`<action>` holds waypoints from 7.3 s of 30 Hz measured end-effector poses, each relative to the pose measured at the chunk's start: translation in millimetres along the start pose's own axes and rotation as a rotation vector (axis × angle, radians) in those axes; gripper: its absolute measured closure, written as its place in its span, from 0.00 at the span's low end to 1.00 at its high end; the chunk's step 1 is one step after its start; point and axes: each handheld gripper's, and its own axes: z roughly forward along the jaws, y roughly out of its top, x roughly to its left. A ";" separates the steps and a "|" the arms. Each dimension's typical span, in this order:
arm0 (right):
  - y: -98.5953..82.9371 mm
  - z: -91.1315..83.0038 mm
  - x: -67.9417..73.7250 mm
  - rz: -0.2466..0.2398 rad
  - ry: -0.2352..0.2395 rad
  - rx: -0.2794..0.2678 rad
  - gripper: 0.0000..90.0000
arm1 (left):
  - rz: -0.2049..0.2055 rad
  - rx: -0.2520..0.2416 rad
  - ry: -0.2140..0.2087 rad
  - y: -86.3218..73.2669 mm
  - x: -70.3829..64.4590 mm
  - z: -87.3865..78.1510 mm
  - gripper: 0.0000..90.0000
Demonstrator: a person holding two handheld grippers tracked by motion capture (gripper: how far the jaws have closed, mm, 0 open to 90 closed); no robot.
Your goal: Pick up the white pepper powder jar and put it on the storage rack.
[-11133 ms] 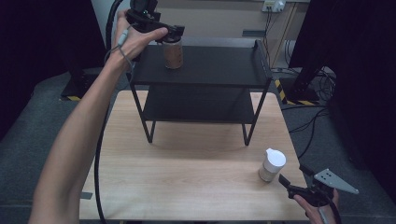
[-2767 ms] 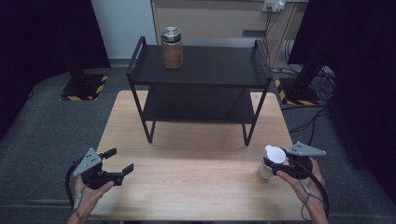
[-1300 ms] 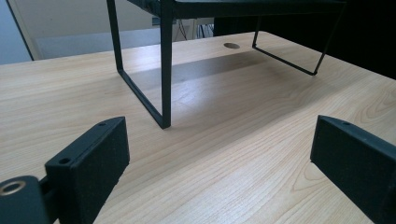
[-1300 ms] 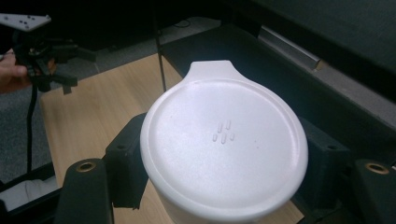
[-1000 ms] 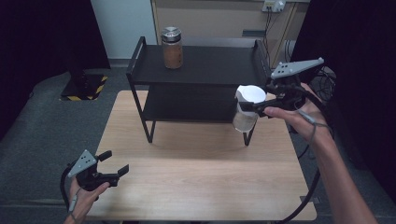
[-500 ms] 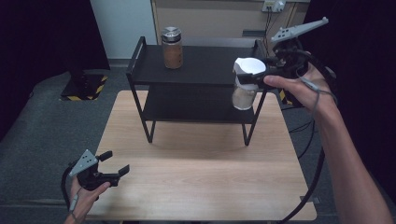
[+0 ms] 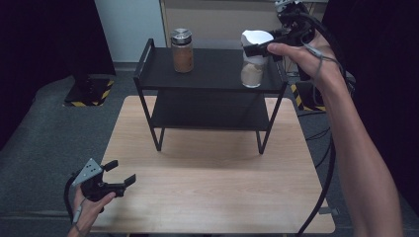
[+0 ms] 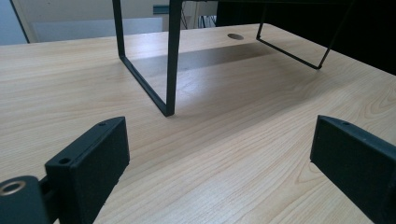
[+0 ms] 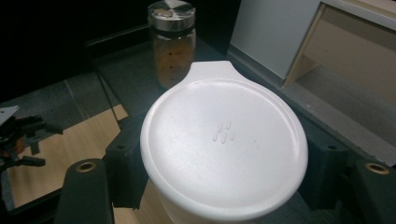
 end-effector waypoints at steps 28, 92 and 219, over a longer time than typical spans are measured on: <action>8.6 38.2 -35.7 0.071 -0.073 0.035 0.35 | -0.006 0.001 0.009 -2.2 1.3 -3.0 0.04; -217.3 -71.5 57.2 0.041 -0.040 -0.391 0.01 | 0.033 -0.031 -0.006 4.3 -9.4 2.5 0.04; -437.1 29.5 125.5 0.221 -0.324 -0.253 0.02 | 0.058 -0.105 0.031 -3.0 -4.8 2.9 0.03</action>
